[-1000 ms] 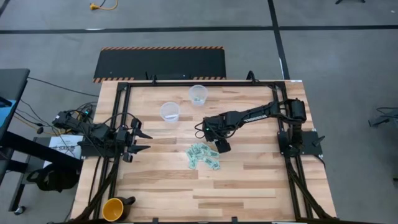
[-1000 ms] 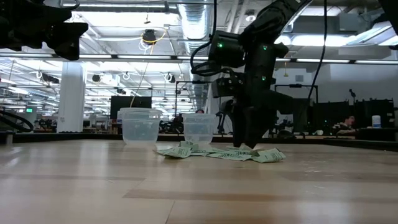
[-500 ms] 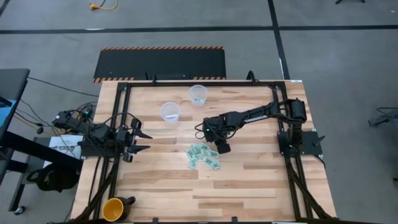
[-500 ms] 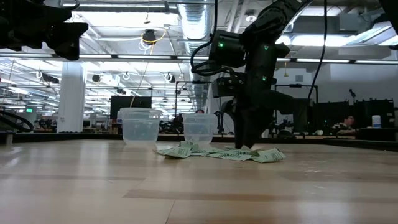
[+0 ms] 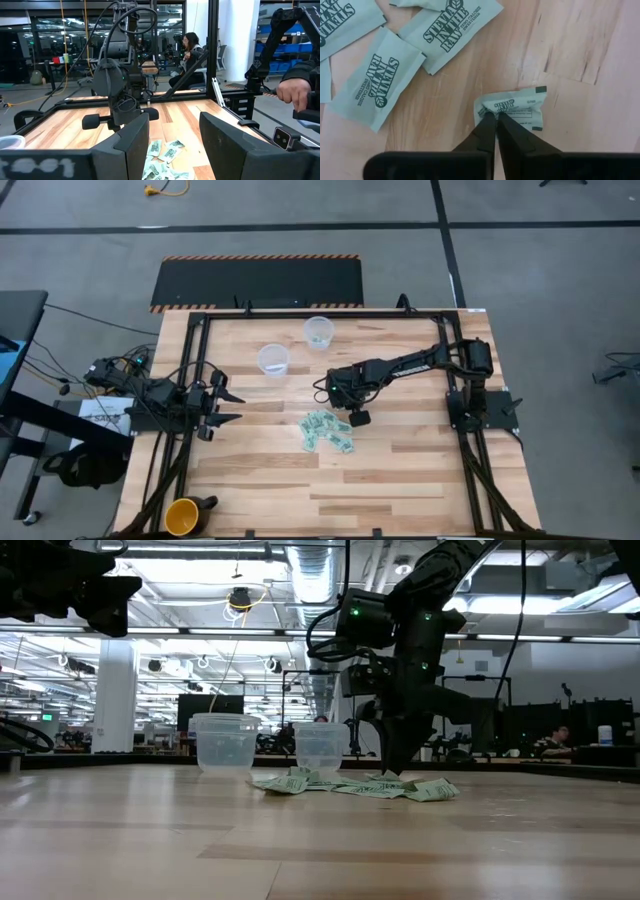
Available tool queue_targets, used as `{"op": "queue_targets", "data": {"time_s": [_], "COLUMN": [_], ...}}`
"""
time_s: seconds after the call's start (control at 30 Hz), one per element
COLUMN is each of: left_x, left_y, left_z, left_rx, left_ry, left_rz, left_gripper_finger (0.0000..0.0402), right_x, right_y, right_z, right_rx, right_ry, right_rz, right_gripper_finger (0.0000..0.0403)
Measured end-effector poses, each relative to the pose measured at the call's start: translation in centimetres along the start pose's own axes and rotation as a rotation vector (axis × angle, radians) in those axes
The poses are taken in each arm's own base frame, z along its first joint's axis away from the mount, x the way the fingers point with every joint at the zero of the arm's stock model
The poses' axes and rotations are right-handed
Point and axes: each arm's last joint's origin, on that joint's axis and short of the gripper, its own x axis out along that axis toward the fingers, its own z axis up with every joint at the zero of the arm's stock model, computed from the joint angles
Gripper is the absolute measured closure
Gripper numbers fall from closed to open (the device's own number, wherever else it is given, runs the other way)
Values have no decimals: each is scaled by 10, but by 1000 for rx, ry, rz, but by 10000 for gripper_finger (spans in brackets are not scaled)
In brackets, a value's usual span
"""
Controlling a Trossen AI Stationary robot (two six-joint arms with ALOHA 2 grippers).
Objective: Pick and place items into bin
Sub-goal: Put the stevia packet into the top transparent bin
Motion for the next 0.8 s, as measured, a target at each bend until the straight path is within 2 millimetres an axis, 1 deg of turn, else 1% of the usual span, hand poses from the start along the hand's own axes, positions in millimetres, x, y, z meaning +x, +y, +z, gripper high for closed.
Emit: {"op": "queue_targets", "data": {"time_s": [0.13, 0.27, 0.47, 0.6, 0.8], "left_x": [0, 0, 0, 0, 0], "left_y": [0, 0, 0, 0, 0], "left_z": [0, 0, 0, 0, 0], "left_rx": [0, 0, 0, 0, 0], "left_ry": [0, 0, 0, 0, 0], "left_rz": [0, 0, 0, -1, 0], "left_gripper_finger": [235, 235, 235, 235, 235], "right_x": [0, -7, -31, -51, -86], "right_y": [0, -2, -13, -31, -70], "right_z": [-1, 1, 18, 29, 39], "right_rx": [1, 2, -44, -68, -53], "right_ry": [18, 86, 96, 65, -21], "right_rz": [-12, -28, -99, -172, -261], "right_gripper_finger": [400, 399, 401, 401, 402]}}
